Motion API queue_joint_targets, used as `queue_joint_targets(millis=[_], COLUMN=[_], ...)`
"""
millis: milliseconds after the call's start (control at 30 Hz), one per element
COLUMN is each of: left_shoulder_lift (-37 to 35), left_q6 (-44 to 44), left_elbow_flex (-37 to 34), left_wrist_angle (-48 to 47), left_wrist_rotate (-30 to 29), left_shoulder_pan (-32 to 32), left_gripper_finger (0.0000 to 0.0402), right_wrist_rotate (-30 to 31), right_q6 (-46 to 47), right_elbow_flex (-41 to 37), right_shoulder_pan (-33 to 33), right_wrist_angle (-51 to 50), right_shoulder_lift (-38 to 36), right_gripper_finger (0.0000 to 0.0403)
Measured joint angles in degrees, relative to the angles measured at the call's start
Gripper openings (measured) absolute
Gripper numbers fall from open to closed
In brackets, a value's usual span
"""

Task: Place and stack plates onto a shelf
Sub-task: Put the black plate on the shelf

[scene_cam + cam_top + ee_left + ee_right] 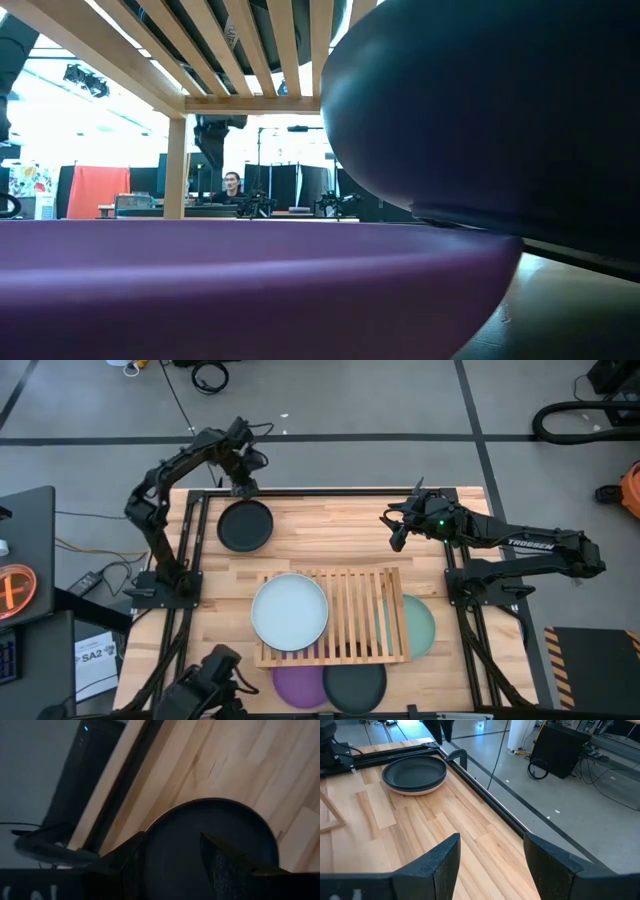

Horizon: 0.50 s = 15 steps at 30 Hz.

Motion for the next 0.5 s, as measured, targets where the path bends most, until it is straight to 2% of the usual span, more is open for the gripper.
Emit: queue_joint_targets(millis=[500], left_shoulder_lift=[6.6], left_q6=[7.9], left_elbow_flex=[-0.2], left_wrist_angle=[-0.3], left_wrist_rotate=[-2.5], left_shoulder_pan=[-1.1], left_gripper_finger=[0.0192], right_wrist_rotate=[-0.4], right_q6=[0.0], right_elbow_flex=[0.0], right_shoulder_pan=[0.0], right_wrist_angle=[0.0], right_shoulder_lift=[0.0], right_gripper_finger=[0.0223])
